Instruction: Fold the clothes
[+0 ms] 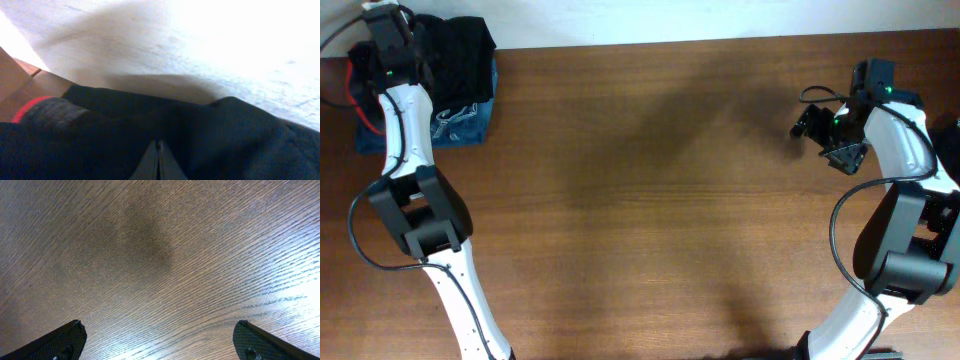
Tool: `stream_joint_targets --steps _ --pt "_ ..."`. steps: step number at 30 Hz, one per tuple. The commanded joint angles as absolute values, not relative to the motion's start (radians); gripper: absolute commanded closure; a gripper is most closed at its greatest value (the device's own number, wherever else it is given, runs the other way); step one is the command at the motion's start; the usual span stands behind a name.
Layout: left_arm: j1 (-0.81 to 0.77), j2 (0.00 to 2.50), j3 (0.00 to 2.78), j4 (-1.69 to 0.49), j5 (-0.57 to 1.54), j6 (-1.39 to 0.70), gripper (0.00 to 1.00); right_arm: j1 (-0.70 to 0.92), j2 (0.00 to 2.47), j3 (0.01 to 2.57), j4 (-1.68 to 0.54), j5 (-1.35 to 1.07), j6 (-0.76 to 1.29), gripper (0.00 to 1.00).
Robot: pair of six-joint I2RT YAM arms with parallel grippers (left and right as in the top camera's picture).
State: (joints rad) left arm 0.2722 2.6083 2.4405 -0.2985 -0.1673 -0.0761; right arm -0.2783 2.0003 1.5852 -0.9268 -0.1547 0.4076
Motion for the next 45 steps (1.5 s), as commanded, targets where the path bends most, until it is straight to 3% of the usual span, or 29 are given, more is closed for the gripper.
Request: stream_joint_targets --steps 1,24,35,45 --pt "0.296 2.569 2.443 -0.3 -0.187 -0.086 0.99 -0.282 2.005 1.579 -0.927 -0.145 0.397 0.01" --pt "0.36 2.72 2.478 -0.33 -0.187 -0.086 0.98 -0.282 2.005 1.579 -0.927 -0.145 0.397 0.01" --pt "0.307 2.624 2.564 -0.335 -0.186 -0.086 0.99 -0.282 2.005 1.579 -0.927 -0.145 0.397 0.01" --pt "0.237 2.679 2.553 -0.33 -0.168 -0.086 0.99 -0.282 2.005 1.579 -0.927 -0.145 0.397 0.01"
